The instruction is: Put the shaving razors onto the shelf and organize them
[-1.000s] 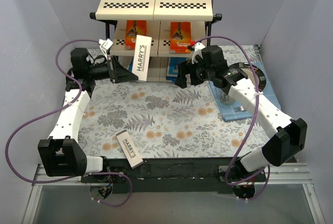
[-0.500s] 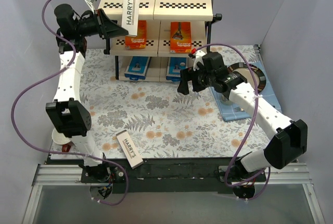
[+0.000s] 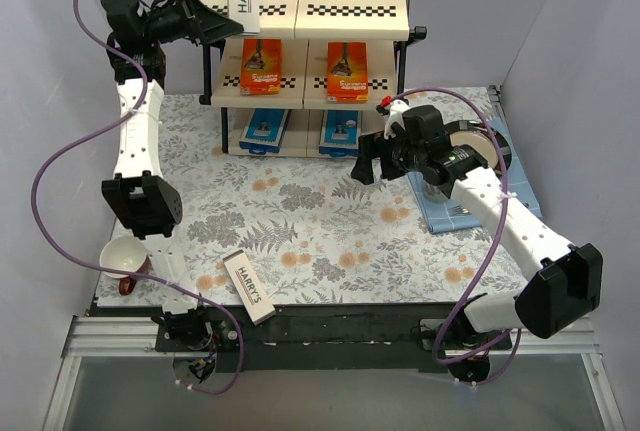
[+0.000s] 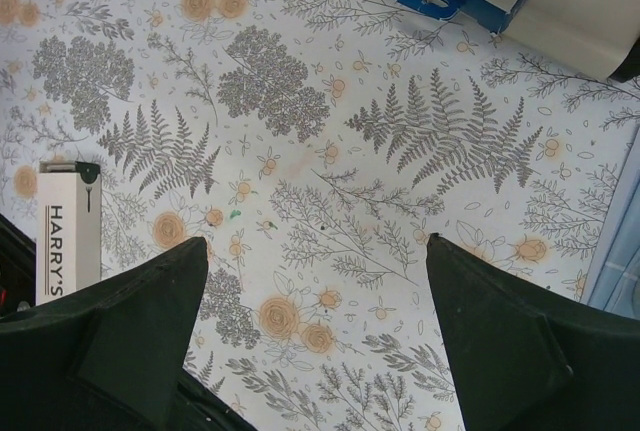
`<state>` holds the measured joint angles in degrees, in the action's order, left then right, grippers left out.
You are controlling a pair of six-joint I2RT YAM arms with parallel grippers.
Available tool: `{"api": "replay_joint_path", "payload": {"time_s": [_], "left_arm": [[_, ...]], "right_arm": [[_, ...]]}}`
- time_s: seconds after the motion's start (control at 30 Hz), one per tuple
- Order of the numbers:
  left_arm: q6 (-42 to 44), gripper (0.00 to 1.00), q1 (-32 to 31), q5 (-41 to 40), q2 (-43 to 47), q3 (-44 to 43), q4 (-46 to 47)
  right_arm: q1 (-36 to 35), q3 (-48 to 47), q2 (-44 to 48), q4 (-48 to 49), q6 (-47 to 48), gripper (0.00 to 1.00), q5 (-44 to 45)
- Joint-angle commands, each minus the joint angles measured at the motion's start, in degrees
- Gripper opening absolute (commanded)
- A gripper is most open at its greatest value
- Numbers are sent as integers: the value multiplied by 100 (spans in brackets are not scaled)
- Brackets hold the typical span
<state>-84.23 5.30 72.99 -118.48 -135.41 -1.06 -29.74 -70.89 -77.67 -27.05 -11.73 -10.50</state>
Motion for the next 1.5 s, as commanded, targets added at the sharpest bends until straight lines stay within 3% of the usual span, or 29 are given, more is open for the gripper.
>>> {"api": "replay_joint_path", "payload": {"time_s": [0.0, 0.27, 0.37, 0.43, 0.57, 0.9, 1.1, 1.2, 1.47], "left_arm": [[-173, 35, 24, -434, -149, -380, 369], [-243, 41, 6, -786, -624, -697, 764], [-243, 47, -20, -795, -703, -811, 783], [-313, 59, -38, -856, -686, -741, 783], [-340, 65, -29, -1006, -624, -688, 739], [-7, 68, -20, -1278, -264, -477, 318], [477, 56, -11, -1955, 70, -214, -482], [574, 57, -12, -2130, 184, -100, -711], [627, 58, -20, -2008, 588, 208, -773]], "right_arm": [[47, 76, 94, 244, 83, 97, -4], [73, 93, 103, 244, 127, 97, -4], [73, 119, 94, 270, 135, 97, 4], [73, 111, 85, 261, 135, 97, 4], [82, 119, 68, 305, 136, 97, -22], [100, 128, 103, 323, 144, 97, -31], [143, 260, 191, 349, 109, 97, -48], [161, 295, 217, 358, 100, 97, -66], [231, 287, 191, 393, 57, 97, -127]]}}
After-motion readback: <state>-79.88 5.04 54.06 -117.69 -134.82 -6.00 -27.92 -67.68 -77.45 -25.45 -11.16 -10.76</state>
